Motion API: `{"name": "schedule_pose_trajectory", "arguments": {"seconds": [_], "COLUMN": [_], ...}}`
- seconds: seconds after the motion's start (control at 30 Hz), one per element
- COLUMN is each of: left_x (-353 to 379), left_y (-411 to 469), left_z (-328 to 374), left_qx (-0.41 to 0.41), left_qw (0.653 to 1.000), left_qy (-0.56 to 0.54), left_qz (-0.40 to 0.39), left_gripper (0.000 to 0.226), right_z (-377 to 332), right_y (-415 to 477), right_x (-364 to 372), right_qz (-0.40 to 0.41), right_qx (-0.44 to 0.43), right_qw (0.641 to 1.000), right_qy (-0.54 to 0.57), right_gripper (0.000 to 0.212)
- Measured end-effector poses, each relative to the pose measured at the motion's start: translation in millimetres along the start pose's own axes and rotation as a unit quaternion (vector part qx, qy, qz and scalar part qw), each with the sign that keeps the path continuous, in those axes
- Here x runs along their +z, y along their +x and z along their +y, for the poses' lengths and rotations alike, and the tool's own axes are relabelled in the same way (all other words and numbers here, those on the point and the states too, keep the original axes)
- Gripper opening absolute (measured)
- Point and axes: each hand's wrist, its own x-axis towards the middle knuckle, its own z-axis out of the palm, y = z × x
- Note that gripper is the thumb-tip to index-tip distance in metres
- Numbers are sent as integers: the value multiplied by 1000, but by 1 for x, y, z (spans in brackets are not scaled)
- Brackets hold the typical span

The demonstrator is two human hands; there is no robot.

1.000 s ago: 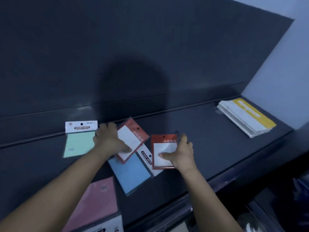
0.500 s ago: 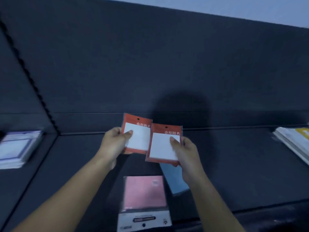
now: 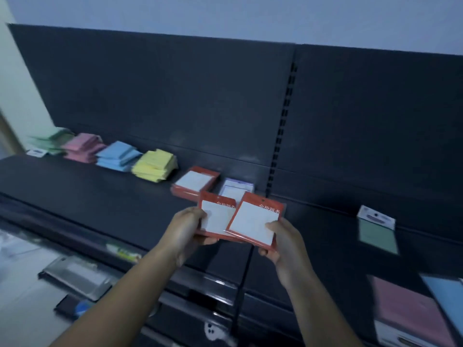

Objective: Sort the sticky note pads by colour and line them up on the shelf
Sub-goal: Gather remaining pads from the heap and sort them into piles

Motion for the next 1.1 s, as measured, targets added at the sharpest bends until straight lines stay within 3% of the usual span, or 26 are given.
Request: {"name": "schedule_pose_trajectory", "arguments": {"seconds": [0.3, 0.63, 0.77, 0.93, 1.1], "left_x": [-104, -89, -79, -69, -67], "left_y": [1, 54, 90, 136, 175], "left_z": [1, 19, 31, 38, 27], "left_qx": [2, 48, 53, 142, 179], "left_qw": [1000, 998, 997, 980, 921], "left_qy": [-1, 4, 28, 135, 338], "left_qz": [17, -44, -44, 26, 71], "left_gripper": [21, 20, 29, 24, 28], "right_z": [31, 25, 16, 13, 21], "right_y": [-14, 39, 75, 114, 139], "right_x": [107, 153, 164, 170, 183], "right_qz": [-17, -21, -16, -19, -36], "right_qx": [5, -24, -36, -55, -44], "right_qw": [999, 999, 999, 998, 997], "right_qy": [-45, -36, -21, -32, -53], "right_gripper": [14, 18, 22, 24, 35]}}
